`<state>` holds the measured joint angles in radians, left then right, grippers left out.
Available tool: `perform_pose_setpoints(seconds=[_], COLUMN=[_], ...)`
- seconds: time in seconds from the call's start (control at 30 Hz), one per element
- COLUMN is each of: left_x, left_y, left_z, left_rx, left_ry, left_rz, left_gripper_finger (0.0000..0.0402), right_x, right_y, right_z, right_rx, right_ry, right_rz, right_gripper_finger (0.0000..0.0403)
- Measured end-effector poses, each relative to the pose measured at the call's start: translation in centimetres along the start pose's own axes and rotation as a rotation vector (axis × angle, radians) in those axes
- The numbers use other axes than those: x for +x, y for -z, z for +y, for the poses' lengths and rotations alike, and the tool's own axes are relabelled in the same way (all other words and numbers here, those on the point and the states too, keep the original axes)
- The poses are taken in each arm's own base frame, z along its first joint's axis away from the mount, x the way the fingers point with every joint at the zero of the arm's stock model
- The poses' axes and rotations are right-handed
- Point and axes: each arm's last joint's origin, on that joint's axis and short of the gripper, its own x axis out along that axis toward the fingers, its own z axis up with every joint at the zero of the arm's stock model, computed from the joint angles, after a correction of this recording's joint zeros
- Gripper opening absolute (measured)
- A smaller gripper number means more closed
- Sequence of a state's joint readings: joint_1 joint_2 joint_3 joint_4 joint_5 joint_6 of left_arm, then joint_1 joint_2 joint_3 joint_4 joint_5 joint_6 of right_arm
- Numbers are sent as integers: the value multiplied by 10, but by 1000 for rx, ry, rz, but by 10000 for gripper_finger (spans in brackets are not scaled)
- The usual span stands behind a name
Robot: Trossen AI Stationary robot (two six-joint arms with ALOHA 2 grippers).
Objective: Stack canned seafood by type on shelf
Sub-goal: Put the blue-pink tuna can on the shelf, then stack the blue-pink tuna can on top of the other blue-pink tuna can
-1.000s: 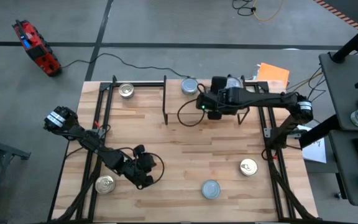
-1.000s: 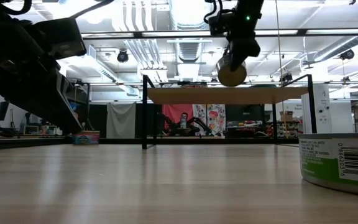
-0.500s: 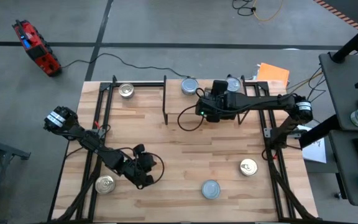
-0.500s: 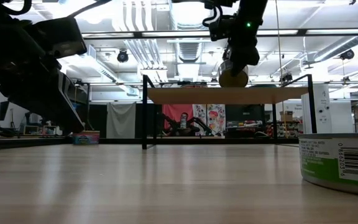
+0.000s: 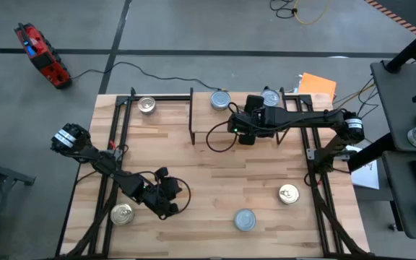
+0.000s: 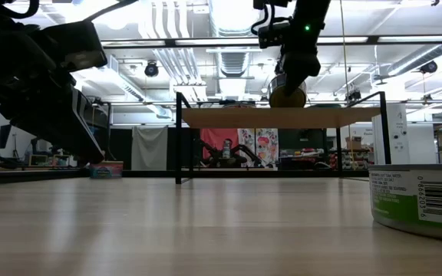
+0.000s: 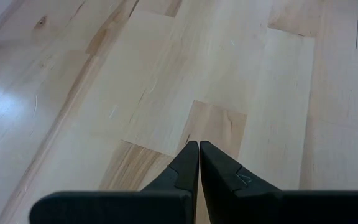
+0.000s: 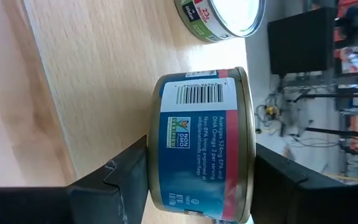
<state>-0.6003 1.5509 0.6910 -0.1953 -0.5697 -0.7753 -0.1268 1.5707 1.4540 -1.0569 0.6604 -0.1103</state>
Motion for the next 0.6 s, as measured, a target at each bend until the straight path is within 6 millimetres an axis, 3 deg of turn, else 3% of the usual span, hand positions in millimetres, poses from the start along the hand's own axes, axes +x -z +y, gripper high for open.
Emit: perform_pose_setpoints(seconds=[0.47,0.6], left_x=[0,0], left_y=[0,0], left_z=[0,0], left_rx=[0,0], left_ry=[0,4], left_rz=[0,4], left_gripper_finger=[0,0], right_x=[-2,-18], right_y=[2,3], right_z=[2,-5], right_rx=[100,168], right_ry=[-154,-186], right_rz=[7,22], right_gripper_finger=[324,350])
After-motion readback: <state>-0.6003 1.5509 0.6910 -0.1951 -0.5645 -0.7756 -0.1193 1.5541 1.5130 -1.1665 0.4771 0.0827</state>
